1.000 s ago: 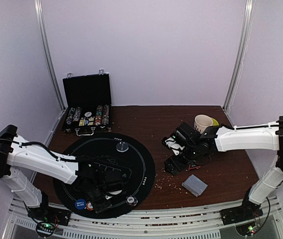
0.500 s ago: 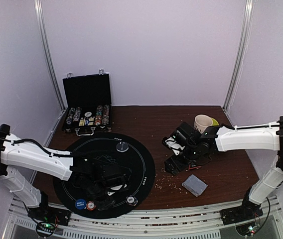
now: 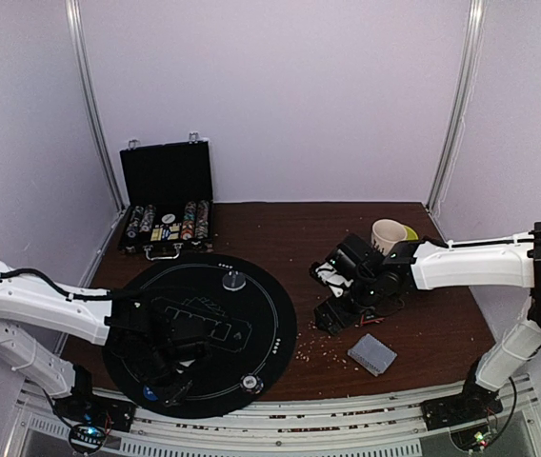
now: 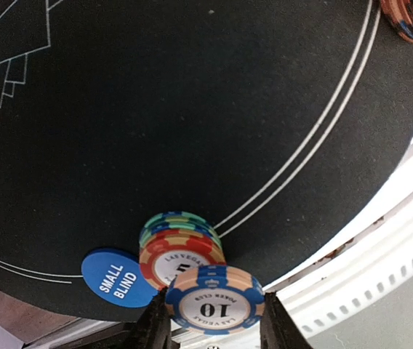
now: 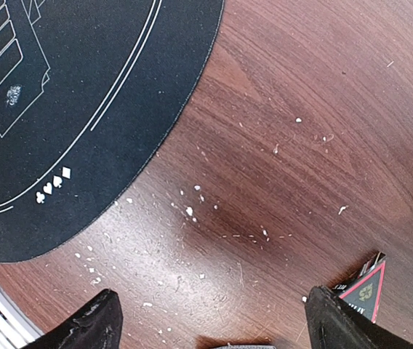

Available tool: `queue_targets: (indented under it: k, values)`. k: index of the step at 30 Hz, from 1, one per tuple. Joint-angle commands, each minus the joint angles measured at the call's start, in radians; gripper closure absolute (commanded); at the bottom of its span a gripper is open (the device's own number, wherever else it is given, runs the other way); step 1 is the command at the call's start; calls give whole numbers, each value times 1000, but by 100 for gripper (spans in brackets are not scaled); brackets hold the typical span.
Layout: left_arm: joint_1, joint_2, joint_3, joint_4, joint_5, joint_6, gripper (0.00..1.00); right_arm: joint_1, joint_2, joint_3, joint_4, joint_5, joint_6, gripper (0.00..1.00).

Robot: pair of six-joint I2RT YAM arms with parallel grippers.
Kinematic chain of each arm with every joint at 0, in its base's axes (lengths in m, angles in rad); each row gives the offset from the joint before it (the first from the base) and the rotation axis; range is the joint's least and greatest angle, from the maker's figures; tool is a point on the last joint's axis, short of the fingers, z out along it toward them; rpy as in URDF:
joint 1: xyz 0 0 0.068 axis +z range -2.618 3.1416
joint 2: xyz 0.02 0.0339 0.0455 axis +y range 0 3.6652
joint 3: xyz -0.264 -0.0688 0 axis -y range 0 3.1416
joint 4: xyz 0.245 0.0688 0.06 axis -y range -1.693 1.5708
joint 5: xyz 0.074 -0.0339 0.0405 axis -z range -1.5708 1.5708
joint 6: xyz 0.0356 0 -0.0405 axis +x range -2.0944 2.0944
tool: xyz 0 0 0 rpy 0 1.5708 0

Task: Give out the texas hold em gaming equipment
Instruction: Place the poker chips pile at the small blind area.

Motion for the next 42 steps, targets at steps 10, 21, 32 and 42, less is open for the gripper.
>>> queue_targets:
  k: [10,21,32,42]
  values:
    - [84,3,-45,21,-86,18,100,-4,9,25,-33,-5,-6,10]
    - [96,-37,-26,55,-15,64,100,-3,28,52,-45,-7,-11,10]
    - [96,-27,-52,42,-11,84,100,-4,33,54,-47,-9,-14,10]
    - [96,-14,-69,64,7,96,100,-4,26,47,-47,-7,-10,10]
